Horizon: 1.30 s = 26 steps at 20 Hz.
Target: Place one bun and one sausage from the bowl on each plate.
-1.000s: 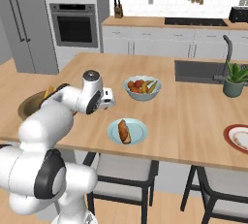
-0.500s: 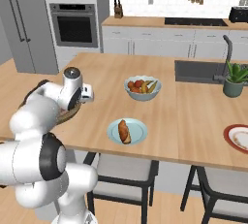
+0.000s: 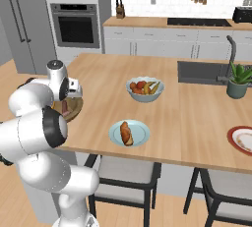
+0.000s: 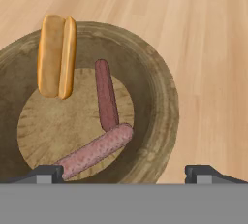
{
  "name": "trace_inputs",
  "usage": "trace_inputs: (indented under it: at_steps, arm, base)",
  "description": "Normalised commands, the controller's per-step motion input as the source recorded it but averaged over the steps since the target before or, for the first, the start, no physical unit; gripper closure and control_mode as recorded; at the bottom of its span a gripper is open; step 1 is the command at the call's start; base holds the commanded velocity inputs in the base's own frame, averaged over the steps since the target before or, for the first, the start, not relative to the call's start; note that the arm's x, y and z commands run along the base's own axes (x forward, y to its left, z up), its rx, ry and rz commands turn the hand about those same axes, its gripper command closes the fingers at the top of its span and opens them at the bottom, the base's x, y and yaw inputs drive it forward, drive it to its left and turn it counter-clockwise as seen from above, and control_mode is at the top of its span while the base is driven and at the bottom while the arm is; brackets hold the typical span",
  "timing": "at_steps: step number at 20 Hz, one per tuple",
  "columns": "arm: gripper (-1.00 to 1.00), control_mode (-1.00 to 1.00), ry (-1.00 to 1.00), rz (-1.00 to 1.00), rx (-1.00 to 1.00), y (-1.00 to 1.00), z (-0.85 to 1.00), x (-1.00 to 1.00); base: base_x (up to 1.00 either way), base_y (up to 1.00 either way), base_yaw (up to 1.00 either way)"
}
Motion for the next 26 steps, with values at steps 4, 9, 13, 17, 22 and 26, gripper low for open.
trace_inputs:
  at_steps: [4,9,13,17,22,26]
  arm:
    - [-1.0,-1.0,0.03,0.0,0.0,0.44,-0.27,0.15]
    - [-1.0,-1.0,0.01,0.0,0.0,0.51,-0.5,0.19]
    - [-1.0,-1.0,0.0,0.0,0.0,0.11,-0.38,0.46]
    - [-1.0,-1.0,0.0,0.0,0.0,0.17,-0.37,0.29]
    - [-1.0,-1.0,0.0,0.0,0.0,0.23,-0.42,0.18]
    - [-1.0,-1.0,0.0,-0.01,0.0,0.0,-0.16,0.28]
  base:
    - [0.0,0.0,0.0]
    - [0.0,0.0,0.0]
    - [0.0,0.0,0.0]
    - [0.0,0.0,0.0]
    - [0.0,0.0,0.0]
    - [0.0,0.0,0.0]
